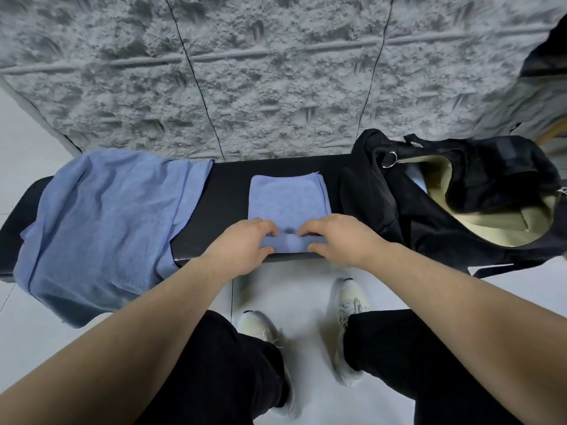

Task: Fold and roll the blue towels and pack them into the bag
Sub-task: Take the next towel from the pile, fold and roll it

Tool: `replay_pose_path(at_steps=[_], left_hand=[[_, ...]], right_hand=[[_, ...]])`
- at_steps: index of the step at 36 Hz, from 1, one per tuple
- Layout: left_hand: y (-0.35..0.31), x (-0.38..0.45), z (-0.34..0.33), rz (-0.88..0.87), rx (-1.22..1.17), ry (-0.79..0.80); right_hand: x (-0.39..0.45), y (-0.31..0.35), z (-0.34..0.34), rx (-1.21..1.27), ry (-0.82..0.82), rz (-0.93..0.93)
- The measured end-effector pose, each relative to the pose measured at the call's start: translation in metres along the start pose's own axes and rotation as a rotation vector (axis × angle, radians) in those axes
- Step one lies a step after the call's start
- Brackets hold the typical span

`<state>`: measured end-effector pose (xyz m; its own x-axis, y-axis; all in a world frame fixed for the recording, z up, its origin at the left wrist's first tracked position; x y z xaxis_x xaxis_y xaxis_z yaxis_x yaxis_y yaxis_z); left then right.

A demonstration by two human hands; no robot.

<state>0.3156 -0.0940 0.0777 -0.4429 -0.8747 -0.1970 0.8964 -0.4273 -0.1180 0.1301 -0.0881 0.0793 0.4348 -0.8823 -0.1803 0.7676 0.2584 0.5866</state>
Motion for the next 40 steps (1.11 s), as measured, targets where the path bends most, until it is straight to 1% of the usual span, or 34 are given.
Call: replay_pose_path(at_steps=[6, 11, 12, 15, 17, 21, 24, 28, 31, 34, 36, 40], left_hand=[[0.005, 0.005, 0.002, 0.008, -0.055, 0.023], [0.007, 0.006, -0.001, 0.0, 0.006, 0.016], [0.007, 0.006, -0.001, -0.004, 0.022, 0.006], [0.008, 0.006, -0.001, -0.009, 0.078, -0.014], [0.007, 0.006, 0.0, -0.01, 0.119, -0.039], [0.004, 0.003, 0.006, -0.051, 0.074, -0.114], [0.002, 0.001, 0.011, -0.063, 0.021, -0.17], [0.0, 0.004, 0.014, -0.087, 0.07, -0.219], [-0.003, 0.006, 0.015, -0.089, 0.116, -0.23], [-0.006, 0.006, 0.014, -0.087, 0.123, -0.226], [-0.006, 0.007, 0.014, -0.06, 0.127, -0.224], [-0.006, 0.008, 0.014, -0.015, 0.112, -0.245]], right_hand=[[0.006, -0.008, 0.002, 0.092, 0.045, -0.043], [0.008, -0.01, -0.002, 0.097, 0.048, -0.023], [0.008, -0.009, -0.002, 0.054, 0.039, -0.013], [0.008, -0.005, 0.001, -0.182, -0.015, 0.033], [0.006, -0.003, 0.002, -0.238, -0.039, 0.065], [0.005, 0.0, 0.001, -0.186, -0.063, 0.08], [0.006, 0.003, 0.004, -0.114, -0.124, 0.089], [0.009, 0.004, 0.004, -0.073, -0.17, 0.112], [0.01, 0.008, 0.001, -0.11, -0.151, 0.135], [0.005, 0.012, -0.002, -0.142, -0.192, 0.188], [0.003, 0.013, -0.004, -0.151, -0.208, 0.191], [0.004, 0.011, -0.006, -0.174, -0.152, 0.191]])
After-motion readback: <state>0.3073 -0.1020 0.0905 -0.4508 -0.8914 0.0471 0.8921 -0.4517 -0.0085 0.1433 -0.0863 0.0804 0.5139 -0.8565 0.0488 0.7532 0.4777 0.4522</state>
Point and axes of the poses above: each hand's wrist, its own x-axis towards the middle knuckle, its own z-axis out of the back of the hand, y = z × x, the point moved 5 cm from there along x, towards the middle knuckle, and after that the axes turned 13 degrees about x, right-handed, at the moved point
